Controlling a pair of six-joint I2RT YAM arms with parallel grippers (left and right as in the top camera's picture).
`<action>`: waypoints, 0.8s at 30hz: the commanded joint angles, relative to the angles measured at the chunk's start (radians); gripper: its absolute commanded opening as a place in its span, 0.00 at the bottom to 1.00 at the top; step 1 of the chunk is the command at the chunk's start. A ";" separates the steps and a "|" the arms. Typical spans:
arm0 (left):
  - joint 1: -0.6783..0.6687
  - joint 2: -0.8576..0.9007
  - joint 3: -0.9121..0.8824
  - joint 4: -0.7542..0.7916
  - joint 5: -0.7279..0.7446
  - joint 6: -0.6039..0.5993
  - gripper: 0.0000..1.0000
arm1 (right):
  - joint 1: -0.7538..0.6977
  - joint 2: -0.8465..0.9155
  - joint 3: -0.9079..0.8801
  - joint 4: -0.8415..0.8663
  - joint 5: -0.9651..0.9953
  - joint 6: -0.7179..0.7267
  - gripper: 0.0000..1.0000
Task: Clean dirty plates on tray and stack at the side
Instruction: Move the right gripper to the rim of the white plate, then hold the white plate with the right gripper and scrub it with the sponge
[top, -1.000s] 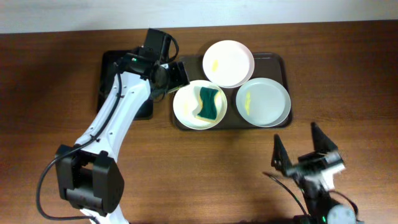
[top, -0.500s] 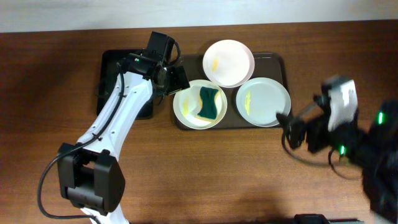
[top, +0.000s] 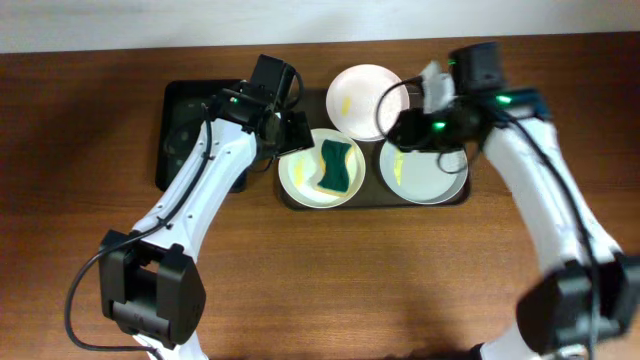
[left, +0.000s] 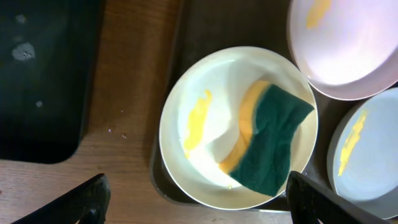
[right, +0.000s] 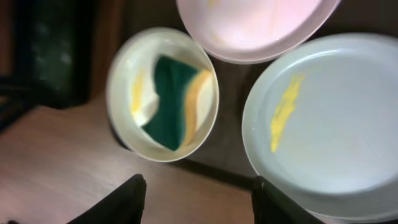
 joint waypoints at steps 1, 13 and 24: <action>0.001 0.004 0.000 -0.004 -0.002 0.008 0.89 | 0.045 0.140 0.001 0.037 0.034 0.039 0.52; 0.001 0.005 0.000 -0.004 -0.005 0.008 0.89 | 0.055 0.328 0.000 0.161 -0.053 -0.014 0.29; 0.001 0.005 0.000 -0.011 -0.004 0.008 0.84 | 0.059 0.399 -0.020 0.255 -0.061 -0.014 0.29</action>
